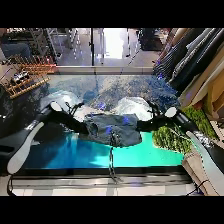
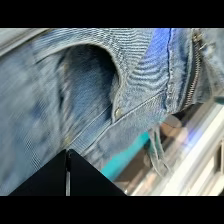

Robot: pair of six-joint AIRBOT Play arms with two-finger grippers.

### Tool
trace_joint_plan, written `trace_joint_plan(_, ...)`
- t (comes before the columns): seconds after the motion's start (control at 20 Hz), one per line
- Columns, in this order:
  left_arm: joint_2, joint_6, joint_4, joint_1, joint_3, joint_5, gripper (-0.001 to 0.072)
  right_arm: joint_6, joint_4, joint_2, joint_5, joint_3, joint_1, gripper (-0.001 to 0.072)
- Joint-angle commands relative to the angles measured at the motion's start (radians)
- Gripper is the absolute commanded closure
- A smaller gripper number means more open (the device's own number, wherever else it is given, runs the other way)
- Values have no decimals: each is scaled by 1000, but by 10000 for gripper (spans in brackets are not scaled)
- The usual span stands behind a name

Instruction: Fold the clothes and pants, and hang the long-sleeved shirts on hangers.

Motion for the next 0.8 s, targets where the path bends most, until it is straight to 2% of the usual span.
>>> trace_joint_plan(0.0,-55,-29,-6,-63,1,70,700,182,-216,8,-10,142,131,659)
trace_joint_plan(0.1,-55,-37,-6,-71,2,69,701,278,-378,-37,9,263,264,659)
trace_joint_plan(0.2,-53,-56,-6,-68,5,69,701,326,-467,-103,29,377,381,659)
trace_joint_plan(0.5,16,-87,-7,-43,9,66,701,323,-460,-266,-14,598,589,659)
trace_joint_plan(0.75,214,-182,-2,127,9,45,700,236,-319,-317,-95,599,622,659)
